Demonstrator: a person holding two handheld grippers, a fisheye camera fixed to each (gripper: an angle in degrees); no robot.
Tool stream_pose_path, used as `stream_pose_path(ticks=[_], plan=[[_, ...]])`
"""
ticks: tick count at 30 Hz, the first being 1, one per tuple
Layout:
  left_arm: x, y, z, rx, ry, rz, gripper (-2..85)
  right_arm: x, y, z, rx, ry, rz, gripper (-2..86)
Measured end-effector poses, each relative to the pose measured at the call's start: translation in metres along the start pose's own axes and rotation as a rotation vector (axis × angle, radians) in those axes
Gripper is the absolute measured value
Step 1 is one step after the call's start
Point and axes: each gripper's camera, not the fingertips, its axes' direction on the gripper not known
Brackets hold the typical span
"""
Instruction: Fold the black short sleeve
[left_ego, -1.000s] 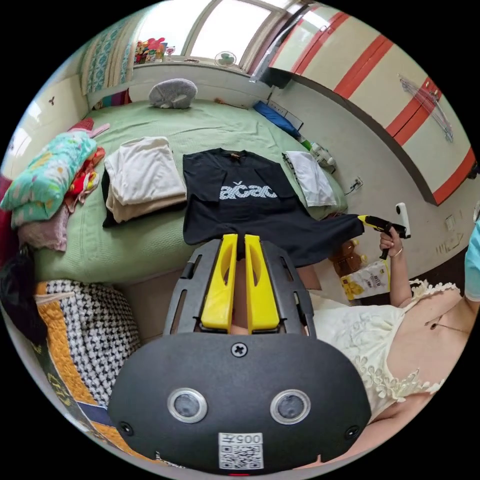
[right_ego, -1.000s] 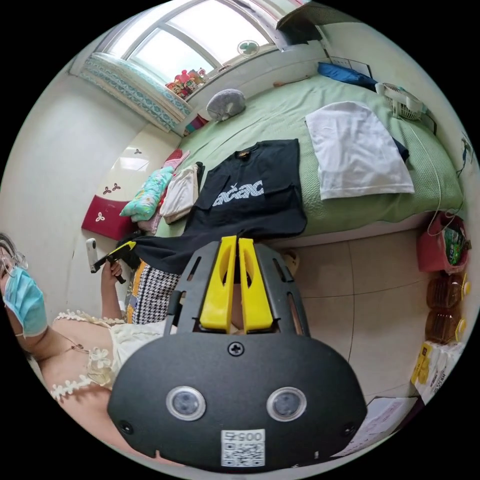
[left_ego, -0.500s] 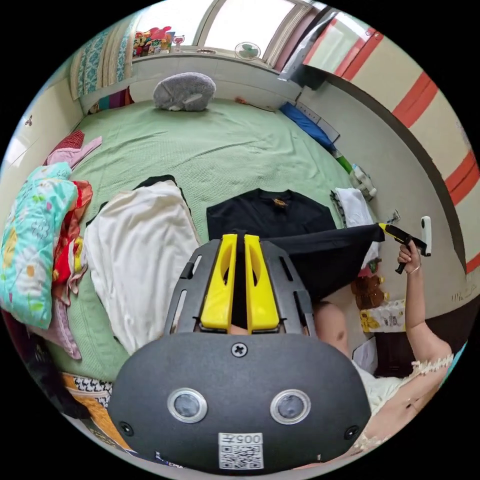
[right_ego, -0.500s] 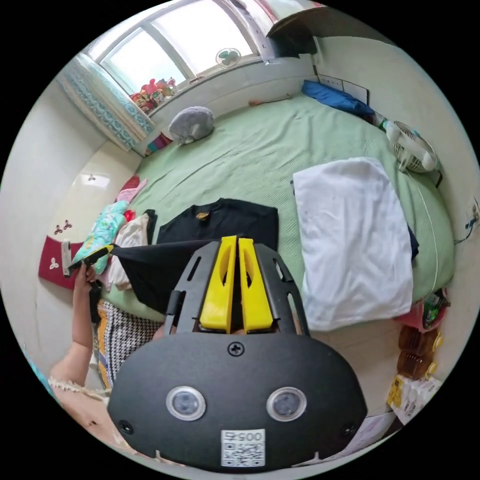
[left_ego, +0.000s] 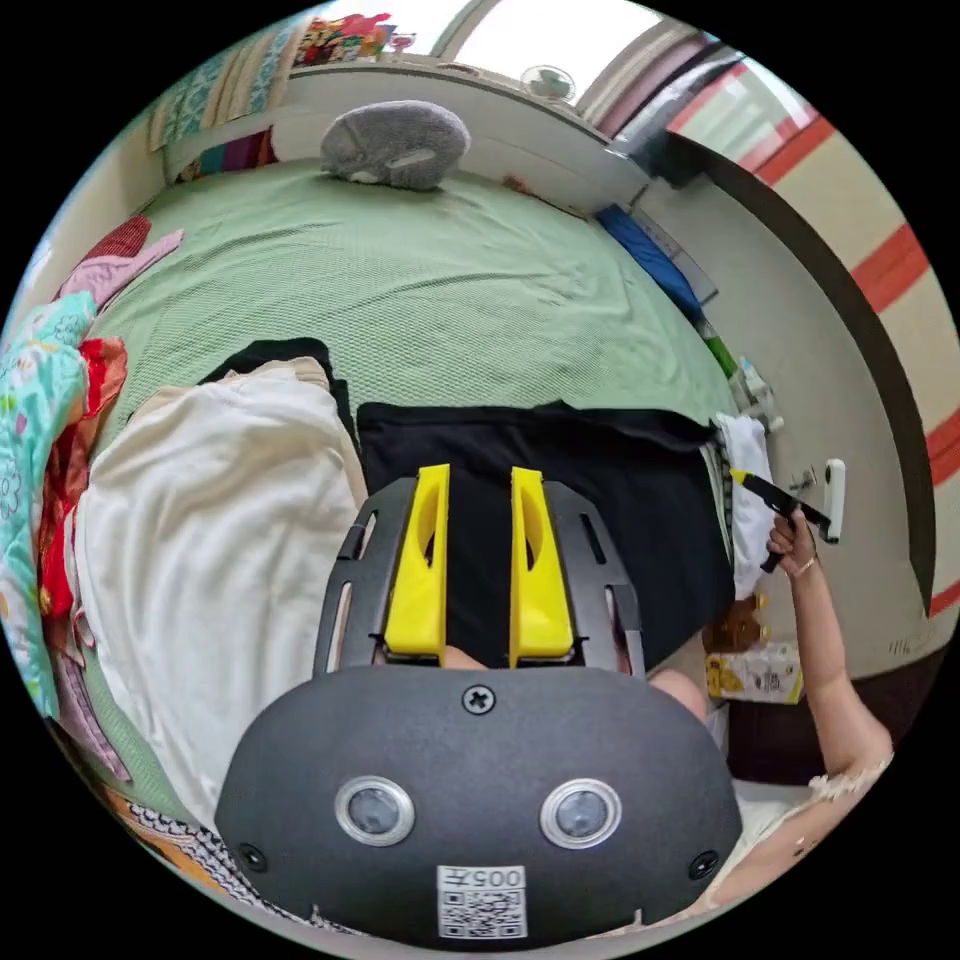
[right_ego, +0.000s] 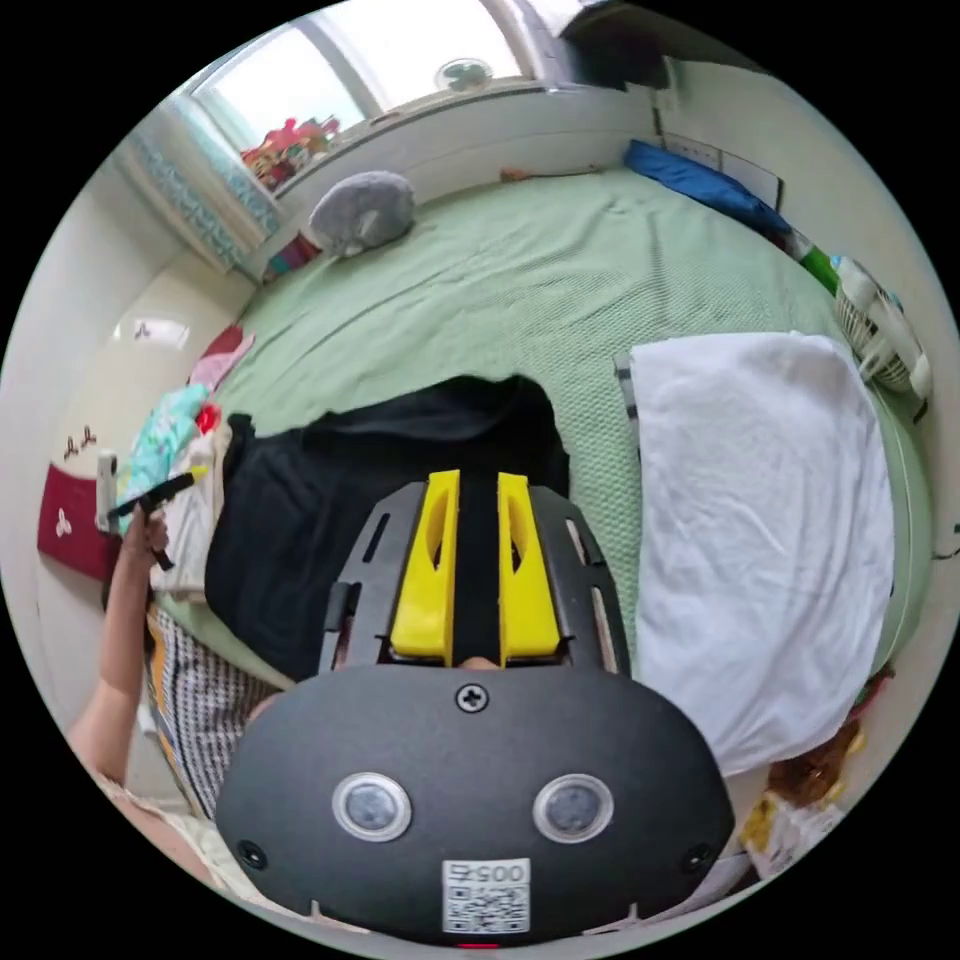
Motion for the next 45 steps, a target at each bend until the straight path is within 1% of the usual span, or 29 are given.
stream_pose_path(ticks=[3, 5, 8, 10, 13, 15, 17, 19, 23, 25, 29, 31, 35, 39, 42, 43, 45], plan=[[0.018, 0.046, 0.006, -0.048, 0.004, 0.089, 13.2, -0.007, 0.052, -0.006, -0.04, 0.006, -0.123, 9.5], [0.028, 0.075, 0.014, -0.085, 0.001, 0.121, 13.7, -0.007, 0.081, -0.009, -0.067, 0.028, -0.137, 10.2], [0.041, 0.118, 0.029, -0.123, -0.095, 0.113, 12.9, -0.001, 0.122, -0.009, -0.09, 0.049, -0.103, 10.2], [0.046, 0.146, 0.047, -0.124, -0.176, 0.065, 12.2, 0.012, 0.143, 0.003, -0.149, 0.005, 0.012, 9.1], [0.043, 0.168, 0.078, -0.166, -0.164, -0.022, 12.1, 0.016, 0.162, 0.017, -0.155, -0.015, 0.057, 8.3], [0.044, 0.175, 0.095, -0.183, -0.177, -0.049, 11.8, 0.011, 0.167, 0.025, -0.152, 0.022, 0.046, 7.4], [0.047, 0.177, 0.111, -0.199, -0.201, -0.061, 10.2, 0.006, 0.169, 0.031, -0.137, 0.079, 0.033, 4.2], [0.056, 0.177, 0.136, -0.247, -0.211, -0.046, 6.2, 0.002, 0.172, 0.03, -0.113, 0.132, 0.046, 0.2], [0.083, 0.174, 0.142, -0.228, -0.289, -0.009, 2.3, 0.0, 0.19, 0.003, -0.002, 0.088, 0.058, -1.0], [0.098, 0.176, 0.143, -0.211, -0.307, 0.012, 1.3, 0.003, 0.205, -0.008, -0.001, 0.082, 0.064, -1.0], [0.103, 0.185, 0.15, -0.208, -0.305, -0.004, 0.7, 0.009, 0.232, -0.016, -0.03, 0.138, 0.048, -0.9], [0.103, 0.193, 0.16, -0.222, -0.303, -0.029, 0.4, 0.021, 0.245, -0.016, -0.037, 0.147, 0.089, -0.5], [0.106, 0.203, 0.17, -0.229, -0.335, -0.063, 0.6, 0.032, 0.246, -0.019, 0.033, 0.081, 0.137, 2.2], [0.121, 0.213, 0.169, -0.195, -0.285, -0.064, 3.5, 0.038, 0.221, -0.003, 0.007, 0.015, 0.148, 4.7], [0.138, 0.216, 0.166, -0.156, -0.291, -0.04, 4.3, 0.041, 0.206, 0.016, -0.051, -0.001, 0.176, 3.2], [0.146, 0.216, 0.165, -0.133, -0.297, -0.017, 4.2, 0.039, 0.204, 0.017, -0.052, 0.022, 0.175, 0.9], [0.156, 0.214, 0.166, -0.106, -0.304, 0.007, 3.6, 0.033, 0.207, 0.01, -0.013, 0.033, 0.146, -0.9]])
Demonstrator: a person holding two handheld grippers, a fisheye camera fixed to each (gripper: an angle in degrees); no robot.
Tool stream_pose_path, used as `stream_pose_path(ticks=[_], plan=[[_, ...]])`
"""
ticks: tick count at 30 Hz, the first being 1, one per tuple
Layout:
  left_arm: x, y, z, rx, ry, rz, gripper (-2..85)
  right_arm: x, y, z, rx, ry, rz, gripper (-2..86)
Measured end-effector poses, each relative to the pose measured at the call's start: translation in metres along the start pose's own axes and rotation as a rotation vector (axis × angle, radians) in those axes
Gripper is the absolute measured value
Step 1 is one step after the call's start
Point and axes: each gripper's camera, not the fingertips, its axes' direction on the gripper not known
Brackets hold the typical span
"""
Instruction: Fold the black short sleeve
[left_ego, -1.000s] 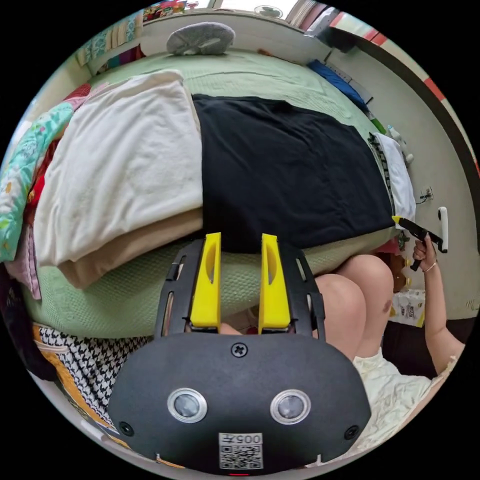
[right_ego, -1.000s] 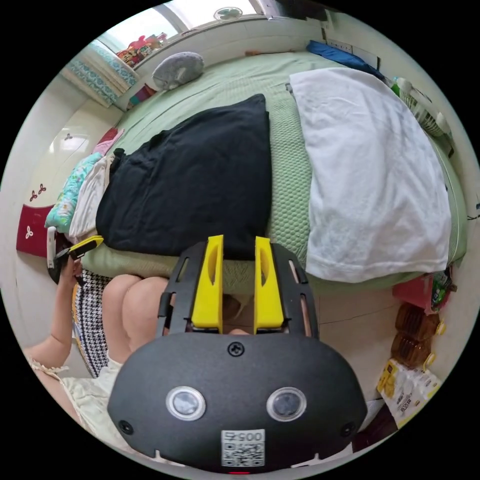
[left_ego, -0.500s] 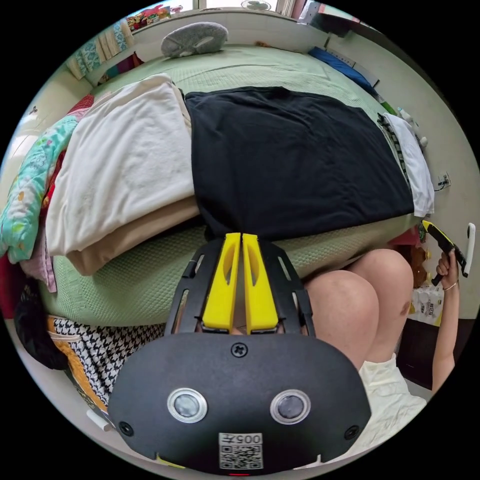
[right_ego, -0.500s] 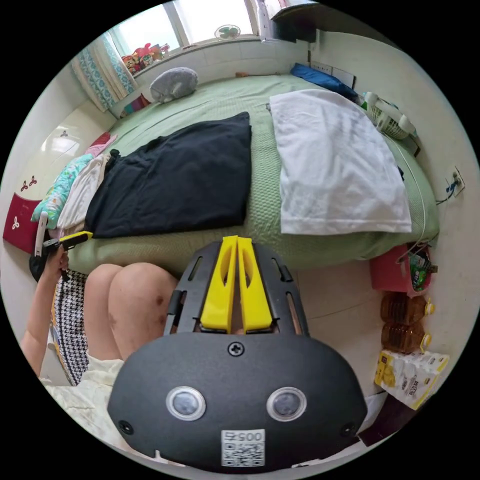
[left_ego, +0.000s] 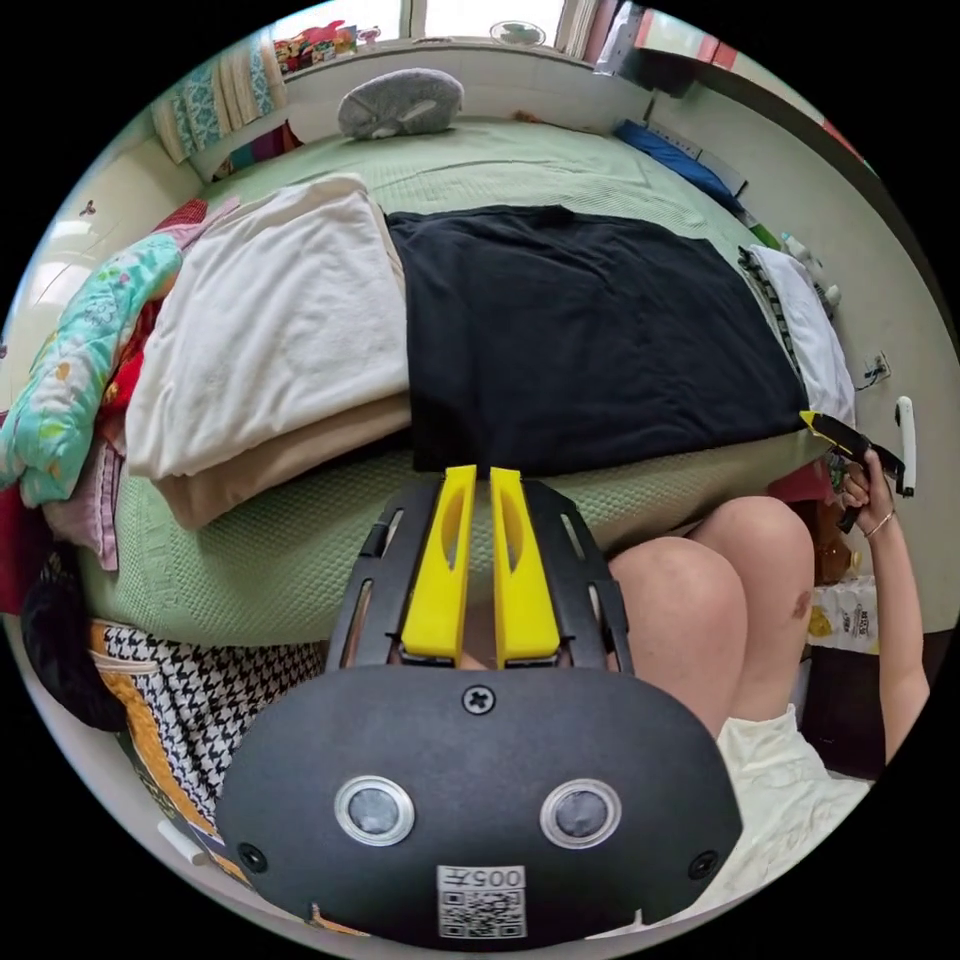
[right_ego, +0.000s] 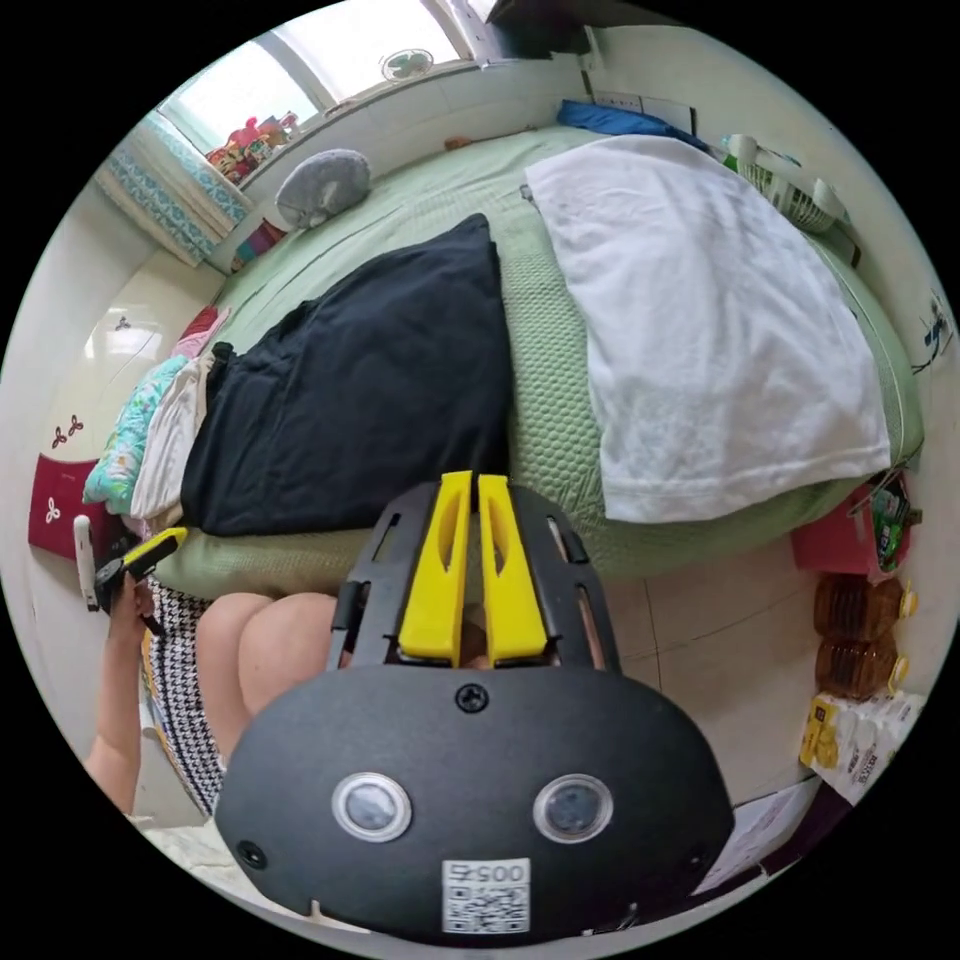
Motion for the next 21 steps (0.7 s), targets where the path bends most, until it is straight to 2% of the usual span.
stream_pose_path(ticks=[6, 10, 15, 17, 21], plan=[[0.027, -0.023, 0.023, -0.012, -0.017, 0.011, 0.5, -0.009, 0.026, -0.037, 0.03, 0.033, -0.151, -1.6], [0.041, -0.025, 0.058, -0.098, -0.014, -0.049, -0.2, -0.009, 0.045, -0.029, -0.02, 0.066, -0.154, -1.6], [0.066, -0.012, 0.06, -0.111, 0.008, -0.066, 0.3, 0.003, 0.055, -0.012, -0.099, 0.067, -0.083, -1.1], [0.092, -0.007, 0.044, -0.071, 0.019, -0.003, 1.2, 0.008, 0.058, -0.025, -0.081, 0.007, -0.083, -1.0], [0.203, -0.002, -0.001, 0.023, 0.146, 0.342, 5.6, 0.016, 0.058, -0.066, -0.003, 0.037, -0.128, -1.0]])
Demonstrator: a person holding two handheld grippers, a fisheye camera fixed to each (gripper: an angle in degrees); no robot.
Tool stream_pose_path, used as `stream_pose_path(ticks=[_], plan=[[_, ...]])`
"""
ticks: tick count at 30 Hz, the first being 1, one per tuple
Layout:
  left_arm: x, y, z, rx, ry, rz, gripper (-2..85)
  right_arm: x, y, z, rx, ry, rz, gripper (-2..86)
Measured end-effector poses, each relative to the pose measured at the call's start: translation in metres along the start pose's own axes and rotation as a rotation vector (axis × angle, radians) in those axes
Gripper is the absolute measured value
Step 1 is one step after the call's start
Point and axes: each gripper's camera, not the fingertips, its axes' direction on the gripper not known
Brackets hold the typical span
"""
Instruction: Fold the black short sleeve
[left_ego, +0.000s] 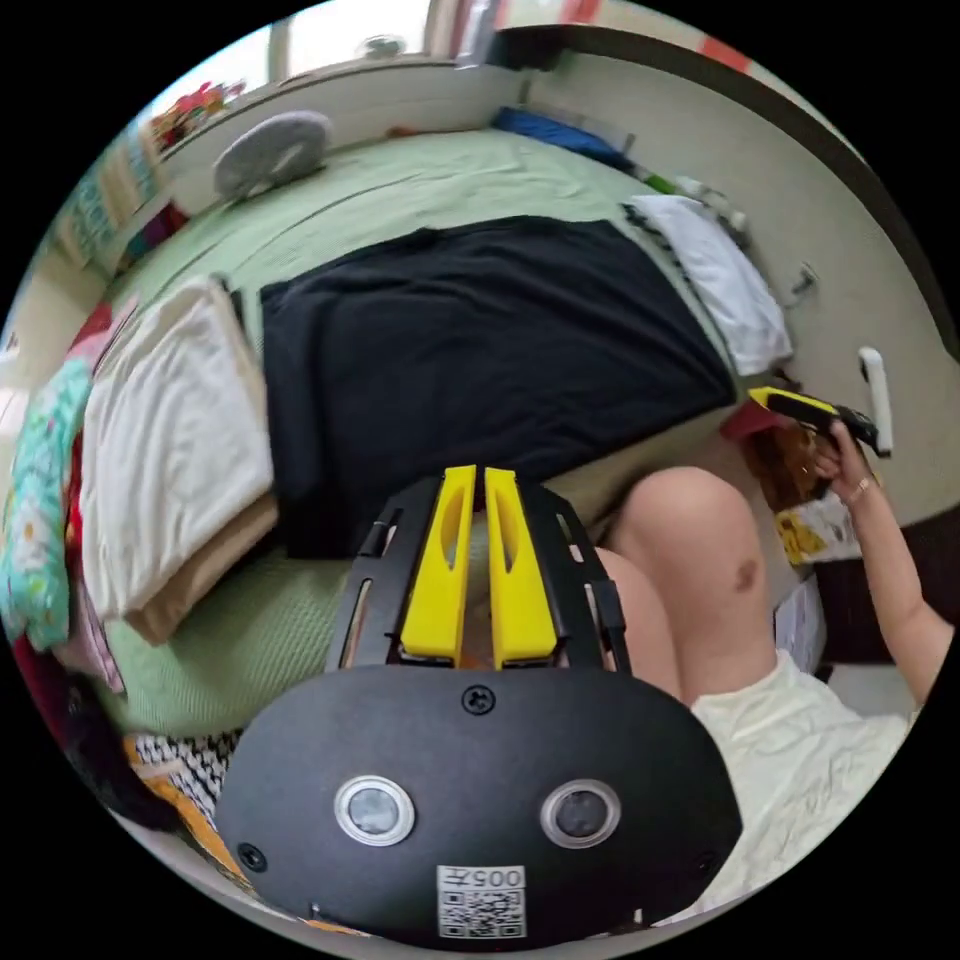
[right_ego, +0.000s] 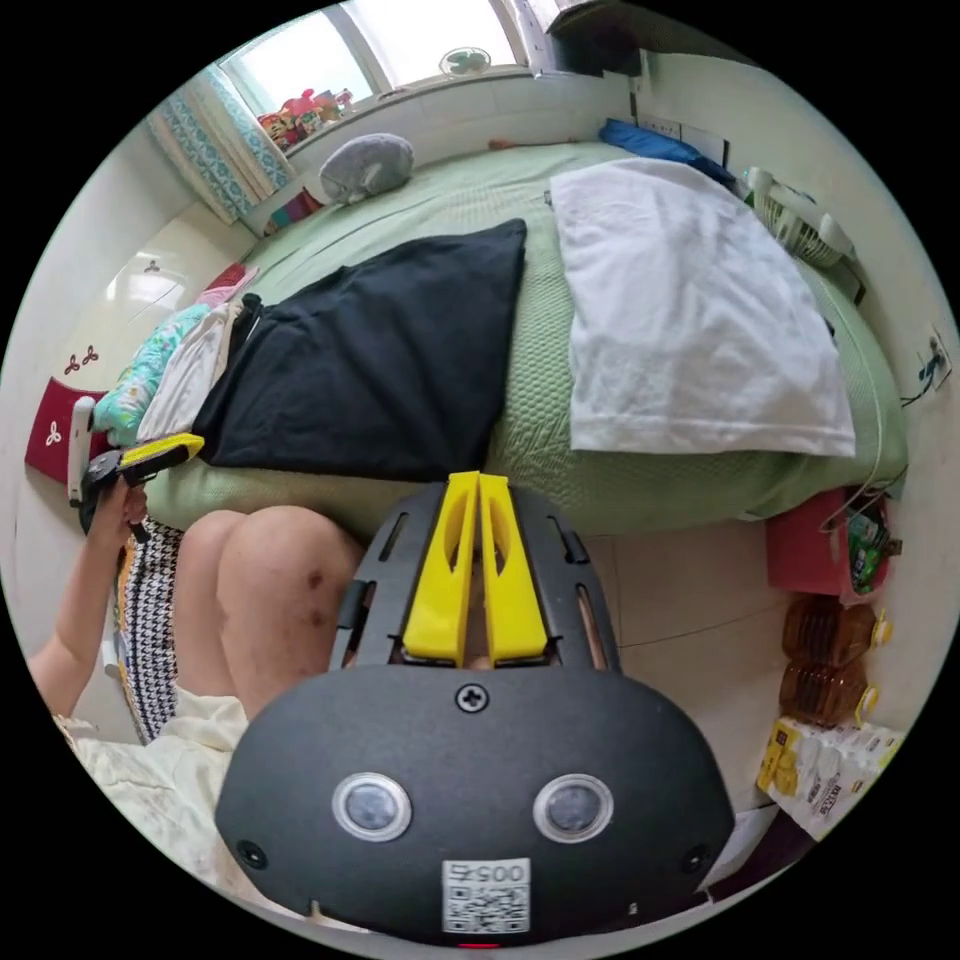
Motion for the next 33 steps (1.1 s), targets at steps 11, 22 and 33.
stream_pose_path(ticks=[11, 22, 33], plan=[[0.272, -0.122, 0.085, -0.123, 0.108, 0.449, 14.5, 0.02, 0.012, -0.101, 0.149, 0.003, 0.005, -1.0], [0.333, -0.142, 0.126, -0.199, -0.131, 0.411, 5.9, 0.049, 0.019, -0.13, 0.157, 0.018, 0.024, -0.9], [0.253, -0.106, 0.03, -0.014, 0.035, 0.267, 4.4, 0.036, -0.187, -0.076, -0.06, -0.176, -0.03, 8.7]])
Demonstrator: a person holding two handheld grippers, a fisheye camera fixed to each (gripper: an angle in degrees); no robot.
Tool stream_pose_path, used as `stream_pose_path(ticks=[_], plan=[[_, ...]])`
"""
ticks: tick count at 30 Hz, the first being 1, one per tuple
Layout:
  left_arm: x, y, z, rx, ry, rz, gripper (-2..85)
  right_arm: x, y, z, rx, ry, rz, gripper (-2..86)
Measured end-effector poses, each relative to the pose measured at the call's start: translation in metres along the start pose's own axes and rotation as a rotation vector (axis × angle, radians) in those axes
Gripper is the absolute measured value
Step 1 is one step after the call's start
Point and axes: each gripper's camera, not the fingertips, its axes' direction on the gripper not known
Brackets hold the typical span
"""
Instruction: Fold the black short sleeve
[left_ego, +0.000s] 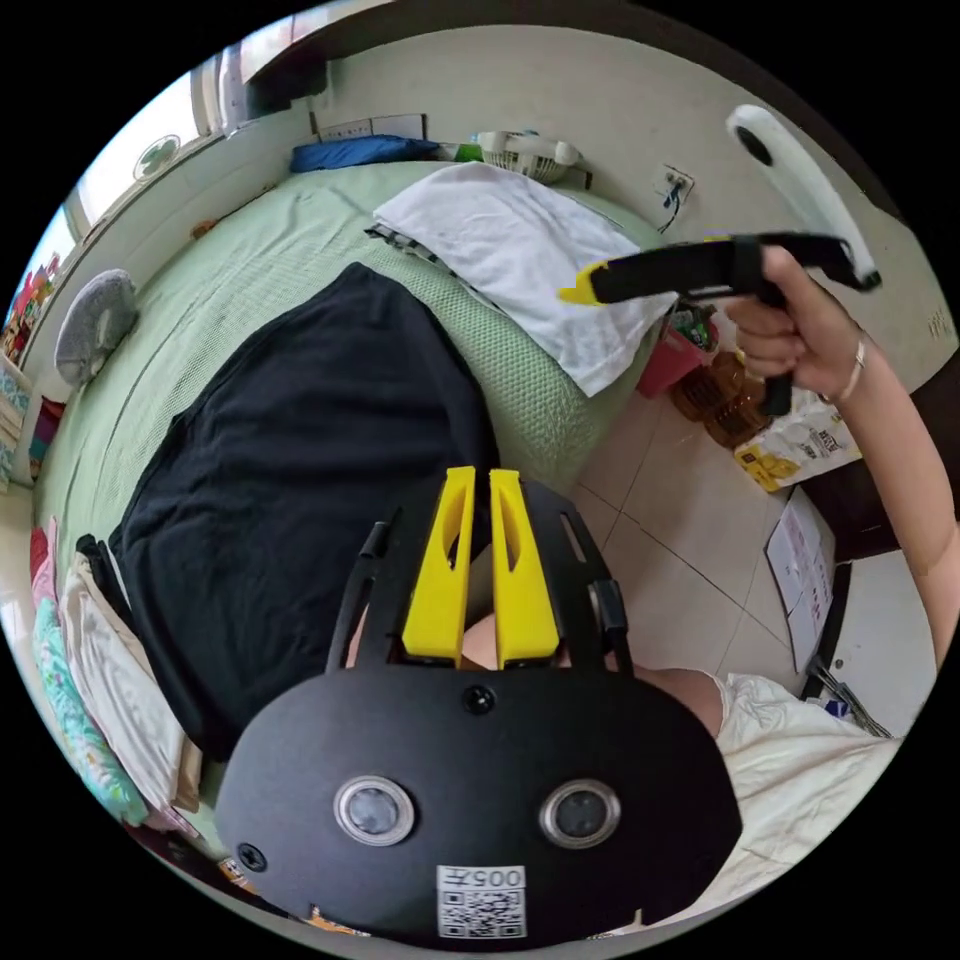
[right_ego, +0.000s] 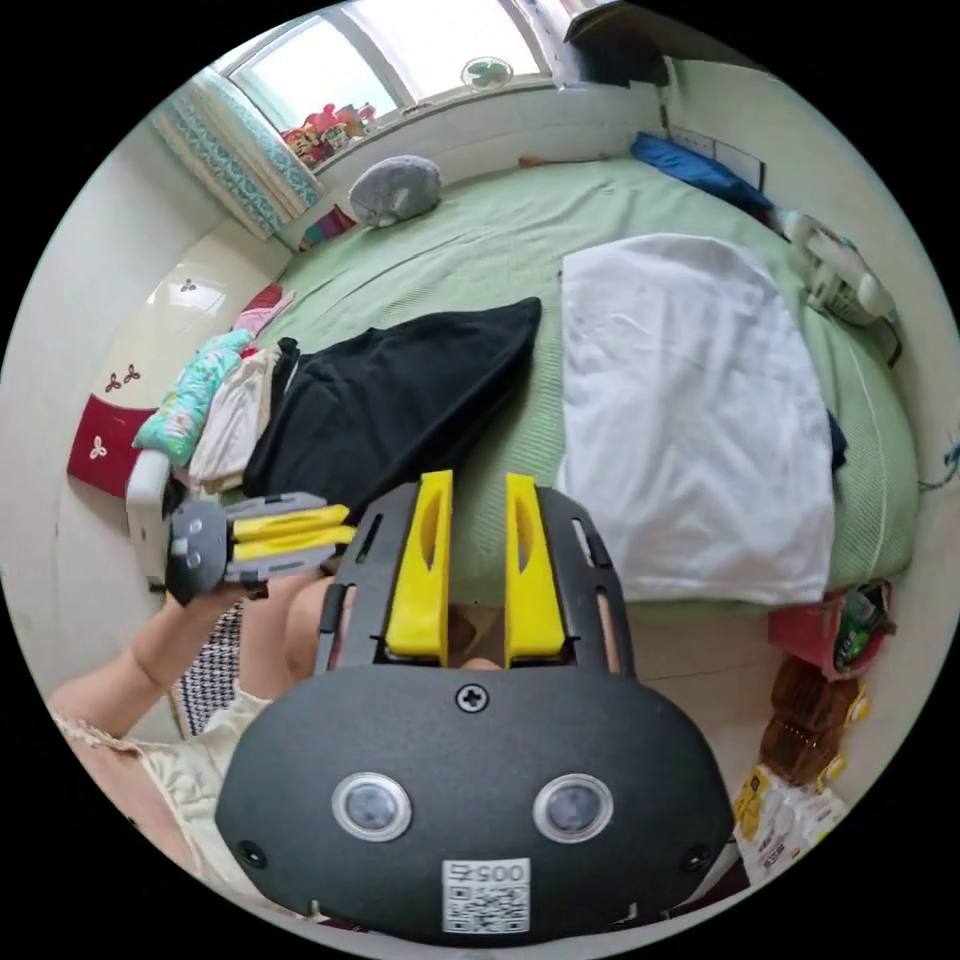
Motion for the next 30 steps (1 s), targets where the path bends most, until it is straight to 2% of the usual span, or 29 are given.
stream_pose_path(ticks=[4, 7, 11, 15, 18, 22, 30], plan=[[-0.016, 0.014, -0.017, 0.031, 0.042, -0.026, 4.4, 0.013, -0.091, 0.043, -0.124, -0.074, 0.082, 13.0], [-0.025, 0.024, -0.029, 0.067, 0.055, -0.026, 4.3, 0.024, -0.131, 0.072, -0.158, -0.137, 0.167, 13.1], [-0.038, 0.033, -0.039, 0.091, 0.076, -0.021, 4.2, 0.034, -0.158, 0.105, -0.184, -0.104, 0.23, 12.4], [-0.06, 0.046, -0.048, 0.103, 0.12, -0.029, 4.2, 0.04, -0.172, 0.133, -0.189, -0.125, 0.283, 9.5], [-0.071, 0.054, -0.056, 0.111, 0.17, -0.028, 4.1, 0.037, -0.176, 0.139, -0.104, -0.198, 0.301, 3.5], [-0.072, 0.063, -0.075, 0.157, 0.207, -0.06, 3.9, 0.012, -0.178, 0.135, -0.028, -0.061, 0.232, -1.0], [-0.043, 0.06, -0.119, 0.237, 0.266, 0.001, 3.8, -0.032, -0.169, 0.087, 0.053, 0.071, 0.126, -1.4]])
